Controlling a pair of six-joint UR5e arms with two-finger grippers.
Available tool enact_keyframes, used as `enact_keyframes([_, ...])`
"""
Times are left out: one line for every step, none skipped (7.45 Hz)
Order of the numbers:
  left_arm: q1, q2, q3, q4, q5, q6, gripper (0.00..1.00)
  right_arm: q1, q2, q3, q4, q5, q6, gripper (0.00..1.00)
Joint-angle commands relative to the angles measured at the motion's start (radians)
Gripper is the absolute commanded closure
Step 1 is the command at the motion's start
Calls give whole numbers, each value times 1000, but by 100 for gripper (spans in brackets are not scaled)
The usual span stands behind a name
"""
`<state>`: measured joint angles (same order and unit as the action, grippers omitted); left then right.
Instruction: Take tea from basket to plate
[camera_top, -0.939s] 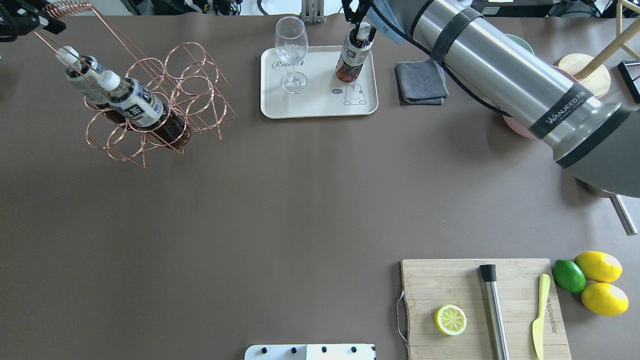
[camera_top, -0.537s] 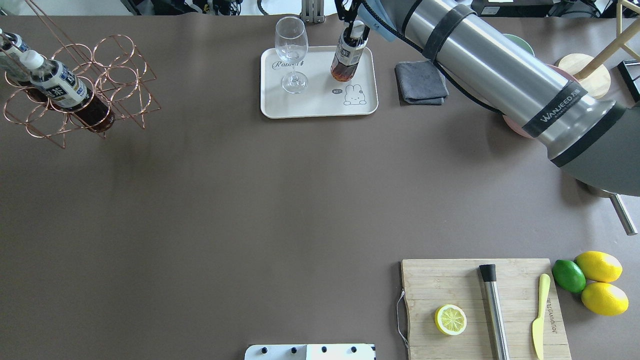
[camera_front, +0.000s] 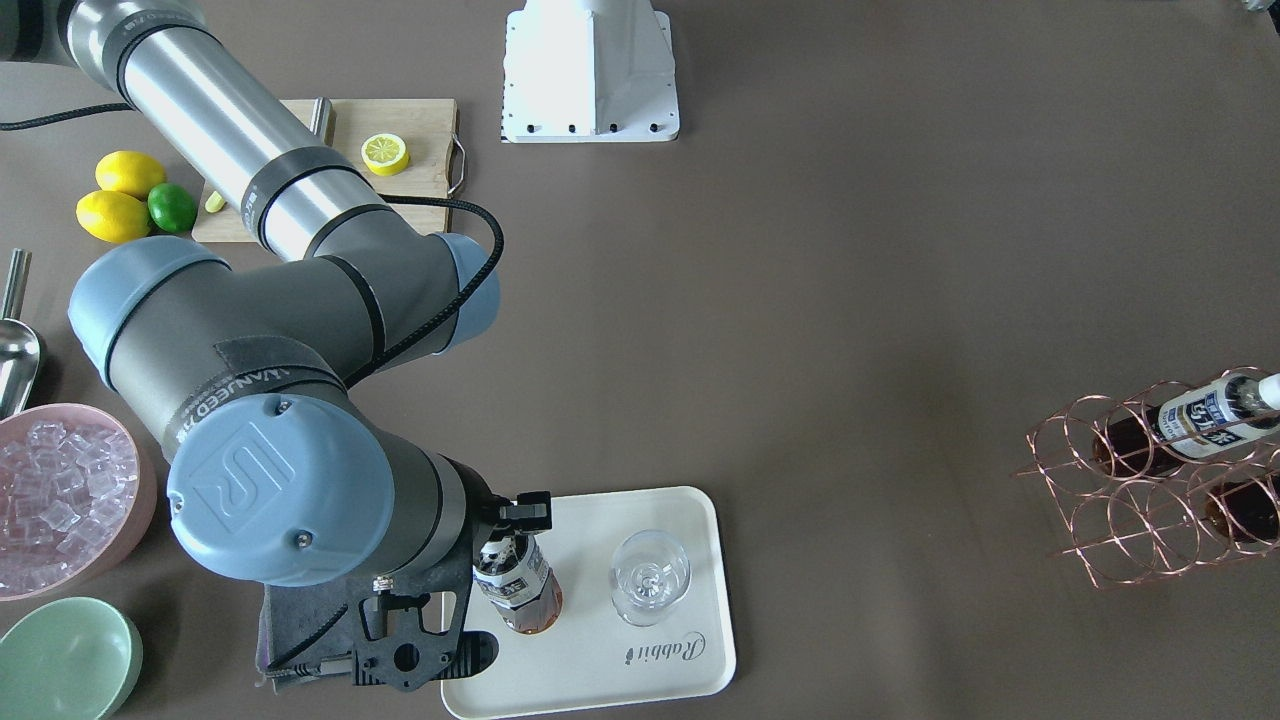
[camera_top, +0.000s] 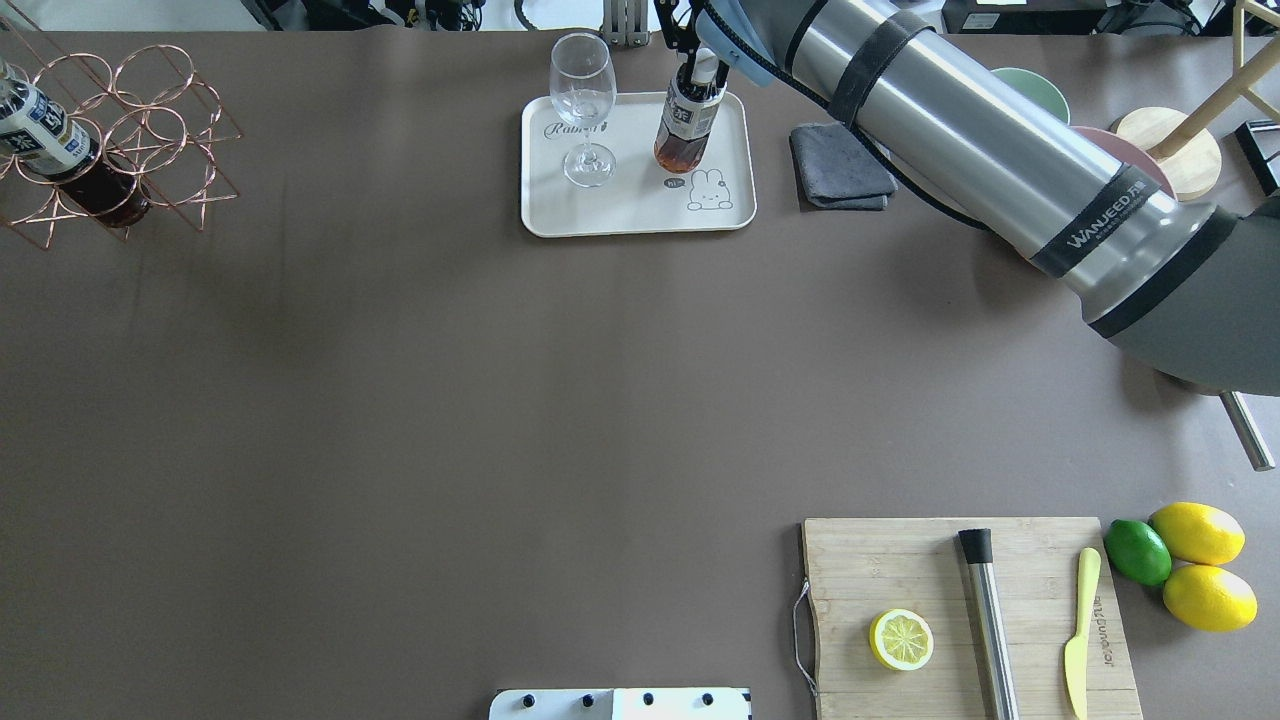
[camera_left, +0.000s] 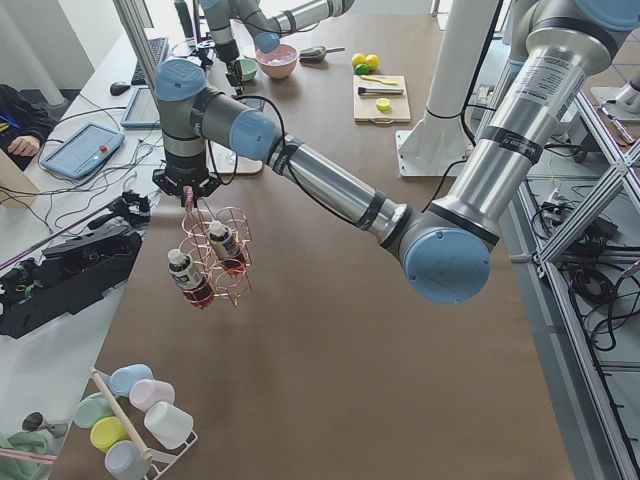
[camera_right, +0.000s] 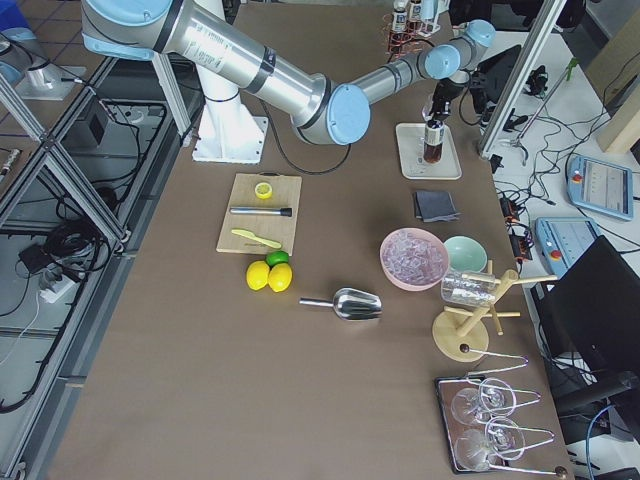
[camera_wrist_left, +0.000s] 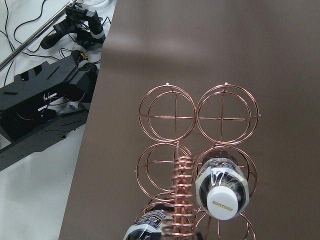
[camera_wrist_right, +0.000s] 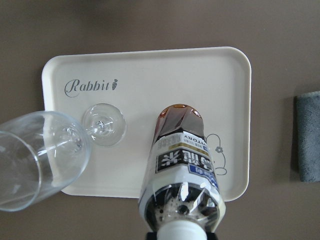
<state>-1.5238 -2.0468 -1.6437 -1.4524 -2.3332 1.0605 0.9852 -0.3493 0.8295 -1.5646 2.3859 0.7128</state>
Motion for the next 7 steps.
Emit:
enact_keyframes([0, -74, 120, -35, 18, 125, 100, -8, 1, 2, -9, -1, -1, 75])
enact_keyframes([14, -76, 167, -118, 18, 128, 100, -10, 1, 6, -11, -1, -1, 62])
enact_keyframes([31, -82, 251, -244, 18, 130, 100, -10, 1, 7, -11, -2, -1, 50])
enact_keyframes([48, -104, 290, -290, 18, 128, 100, -10, 0, 5, -11, -2, -4, 40])
enact_keyframes([62, -114, 295, -290, 20, 128, 100, -13, -2, 3, -12, -2, -42, 34])
enact_keyframes([73, -119, 303, -290, 20, 124, 100, -11, -2, 3, -12, -2, -52, 32])
enact_keyframes([76, -136, 323, -290, 20, 121, 100, -5, -2, 6, -12, -1, -52, 28])
